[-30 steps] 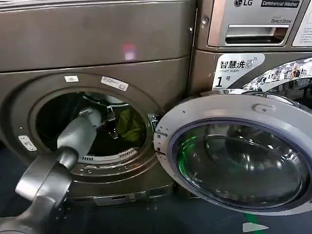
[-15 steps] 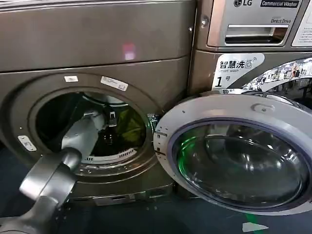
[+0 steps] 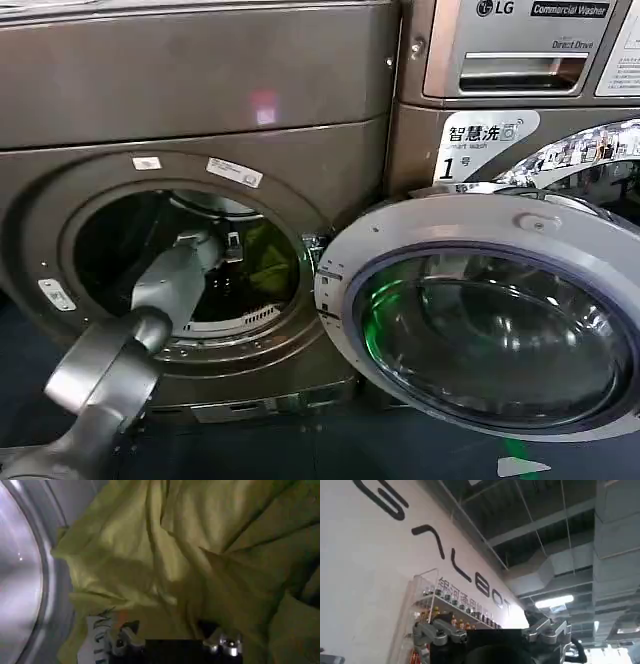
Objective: Grasp the clothes from the dryer.
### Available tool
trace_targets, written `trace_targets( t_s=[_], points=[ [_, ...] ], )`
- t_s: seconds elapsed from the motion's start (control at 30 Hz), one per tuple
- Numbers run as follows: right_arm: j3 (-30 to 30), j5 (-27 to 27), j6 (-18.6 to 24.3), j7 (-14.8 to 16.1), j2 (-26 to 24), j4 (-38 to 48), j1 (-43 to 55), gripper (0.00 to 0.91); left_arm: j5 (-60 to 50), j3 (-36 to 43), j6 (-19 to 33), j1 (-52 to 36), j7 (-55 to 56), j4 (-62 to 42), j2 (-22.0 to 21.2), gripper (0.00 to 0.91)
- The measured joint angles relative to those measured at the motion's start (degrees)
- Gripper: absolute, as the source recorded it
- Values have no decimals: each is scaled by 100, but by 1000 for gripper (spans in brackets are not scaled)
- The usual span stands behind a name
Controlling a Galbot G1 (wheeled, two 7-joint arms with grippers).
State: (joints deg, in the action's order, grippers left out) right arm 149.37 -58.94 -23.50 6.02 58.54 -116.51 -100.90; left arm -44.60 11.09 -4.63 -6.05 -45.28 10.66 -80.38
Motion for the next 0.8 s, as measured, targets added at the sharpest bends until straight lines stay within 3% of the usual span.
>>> trace_targets(
  t_s=[0.47, 0.8],
  points=[
    [3, 0, 7, -2, 28, 3, -1, 907, 323, -251, -96, 68, 128, 115, 51, 0],
    [-66, 19, 16, -16, 33, -15, 42, 907, 1410, -1029, -266, 355, 502, 771, 206, 0]
  ],
)
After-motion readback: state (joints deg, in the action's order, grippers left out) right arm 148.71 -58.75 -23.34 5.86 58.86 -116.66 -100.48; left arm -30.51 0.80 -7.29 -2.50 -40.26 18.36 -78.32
